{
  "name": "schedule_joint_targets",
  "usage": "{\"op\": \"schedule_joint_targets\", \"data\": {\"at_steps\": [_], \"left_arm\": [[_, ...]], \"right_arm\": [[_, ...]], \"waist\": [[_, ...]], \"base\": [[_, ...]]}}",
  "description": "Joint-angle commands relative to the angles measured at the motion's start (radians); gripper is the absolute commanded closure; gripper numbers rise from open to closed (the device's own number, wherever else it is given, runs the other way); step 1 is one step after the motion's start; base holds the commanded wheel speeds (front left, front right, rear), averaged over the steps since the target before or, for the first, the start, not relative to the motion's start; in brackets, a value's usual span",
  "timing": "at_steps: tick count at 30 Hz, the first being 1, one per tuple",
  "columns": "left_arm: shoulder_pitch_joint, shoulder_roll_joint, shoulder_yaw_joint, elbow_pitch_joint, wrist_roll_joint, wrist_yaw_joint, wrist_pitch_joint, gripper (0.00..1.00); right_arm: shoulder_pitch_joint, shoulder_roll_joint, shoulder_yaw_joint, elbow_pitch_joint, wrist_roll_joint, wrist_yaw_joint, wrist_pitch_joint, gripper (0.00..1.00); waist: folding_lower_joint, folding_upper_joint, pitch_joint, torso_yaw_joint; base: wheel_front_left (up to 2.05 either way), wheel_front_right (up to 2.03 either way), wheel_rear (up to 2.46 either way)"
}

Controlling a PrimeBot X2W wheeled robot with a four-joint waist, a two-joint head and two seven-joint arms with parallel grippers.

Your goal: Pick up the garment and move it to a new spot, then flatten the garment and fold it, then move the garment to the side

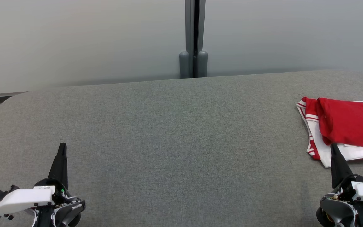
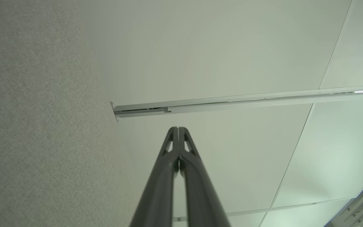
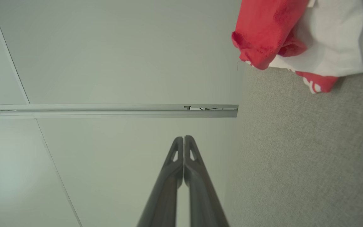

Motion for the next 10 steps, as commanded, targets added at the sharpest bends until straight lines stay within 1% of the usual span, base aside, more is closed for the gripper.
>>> {"op": "schedule_joint_targets", "data": {"at_steps": [1, 10], "left_arm": [[-0.013, 0.004, 0.004, 0.001, 0.002, -0.003, 0.004, 1.00], [-0.013, 0.003, 0.005, 0.001, 0.004, -0.003, 0.003, 1.00]], "right_arm": [[-0.009, -0.002, -0.002, -0.003, -0.004, 0.000, 0.005, 1.00], [-0.009, -0.001, -0.003, -0.003, -0.005, 0.000, 0.006, 1.00]], "waist": [[0.0000, 0.0000, 0.000, 0.000], [0.0000, 0.0000, 0.000, 0.000]], "base": [[0.00, 0.00, 0.00], [0.00, 0.00, 0.00]]}}
